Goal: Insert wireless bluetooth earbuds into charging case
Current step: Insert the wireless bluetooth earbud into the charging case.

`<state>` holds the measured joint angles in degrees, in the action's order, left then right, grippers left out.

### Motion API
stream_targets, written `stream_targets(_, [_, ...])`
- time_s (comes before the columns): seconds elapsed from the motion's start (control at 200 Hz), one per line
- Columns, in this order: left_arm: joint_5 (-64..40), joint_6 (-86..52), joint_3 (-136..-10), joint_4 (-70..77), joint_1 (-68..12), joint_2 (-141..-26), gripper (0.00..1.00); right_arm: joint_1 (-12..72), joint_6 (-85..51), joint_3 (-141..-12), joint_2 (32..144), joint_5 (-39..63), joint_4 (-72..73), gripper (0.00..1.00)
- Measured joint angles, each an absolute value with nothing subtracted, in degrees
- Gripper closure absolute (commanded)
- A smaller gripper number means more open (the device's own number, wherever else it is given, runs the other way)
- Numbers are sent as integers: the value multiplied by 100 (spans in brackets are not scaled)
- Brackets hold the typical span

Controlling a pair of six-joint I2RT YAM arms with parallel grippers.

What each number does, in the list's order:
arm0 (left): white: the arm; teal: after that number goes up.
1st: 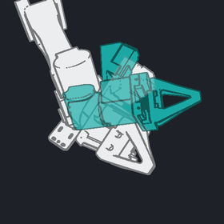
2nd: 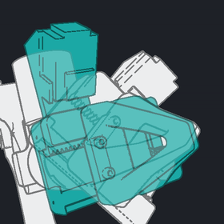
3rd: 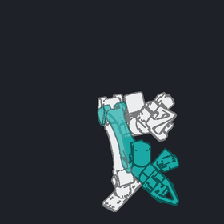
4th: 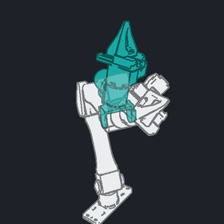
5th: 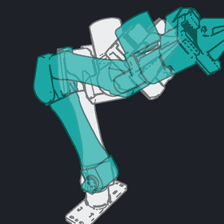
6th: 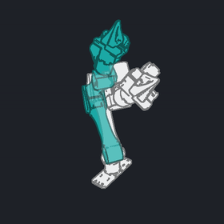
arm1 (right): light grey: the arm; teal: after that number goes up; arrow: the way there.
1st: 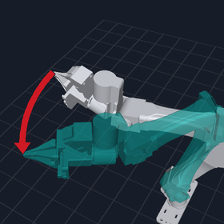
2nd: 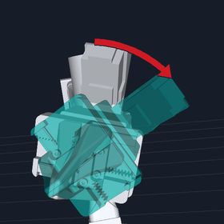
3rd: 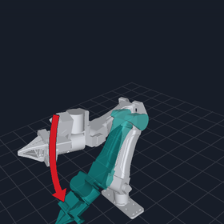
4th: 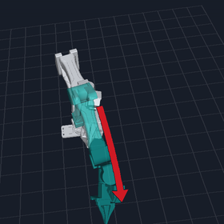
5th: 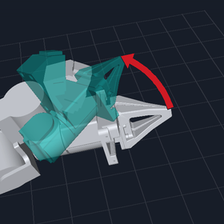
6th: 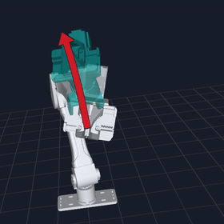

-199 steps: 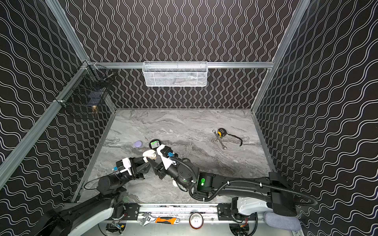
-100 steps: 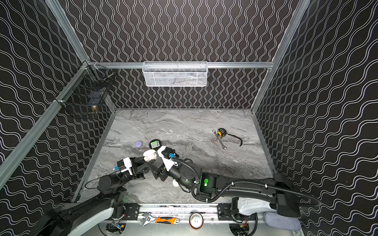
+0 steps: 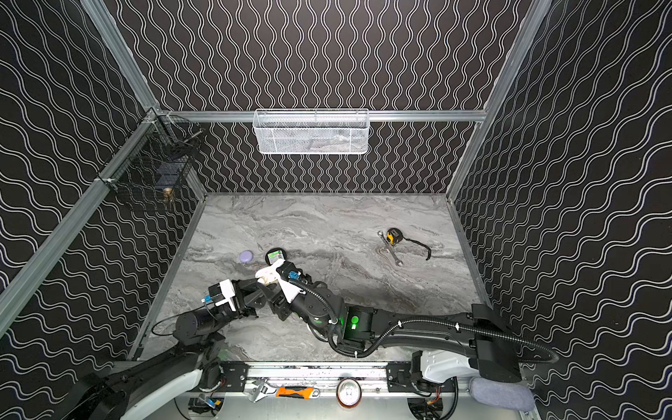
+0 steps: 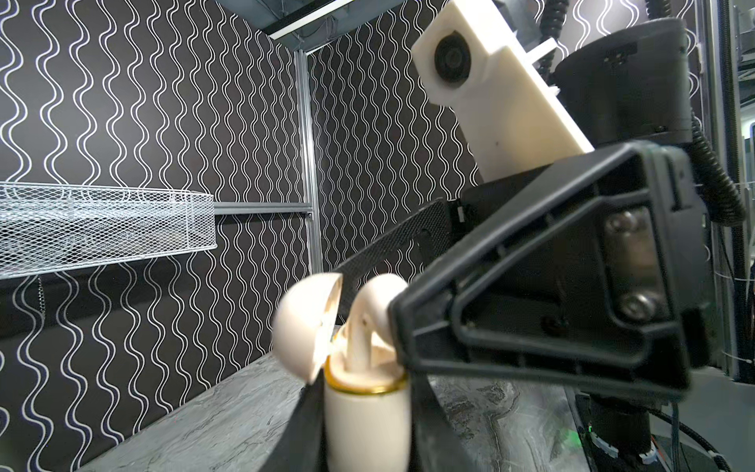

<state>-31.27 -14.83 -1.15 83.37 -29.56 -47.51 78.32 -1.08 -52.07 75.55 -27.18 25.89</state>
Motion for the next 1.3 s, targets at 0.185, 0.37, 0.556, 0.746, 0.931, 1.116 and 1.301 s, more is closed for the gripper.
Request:
stream_targets(0.185, [-3148,-1483,-115,8370,-2956,-4762,100,7828,-108,-4976,7402,-2757,2593,35])
stream_targets(0.37, [-3188,-1483,-110,8444,-2956,-4764,100,7822,-102,-4862,7249,-2842,2574,27])
stream_targets(0.556, [-3223,-1487,-110,8521,-2956,-4893,100,7822,-97,-4762,6987,-2880,2530,27])
stream_targets(0.746, [-3218,-1487,-115,8527,-2956,-4895,100,7822,-82,-4663,6598,-2541,2512,49])
stream_targets(0.931, [-3214,-1485,-143,8449,-2956,-4851,100,7822,-161,-4915,6657,-2163,2381,76])
stream_targets(1.116, [-3214,-1483,-150,8434,-2958,-4890,100,7822,-257,-5319,7116,-2137,2222,80])
stream_targets(1.301, [-3210,-1481,-150,8427,-2956,-4895,100,7822,-336,-5476,7336,-2143,2139,81])
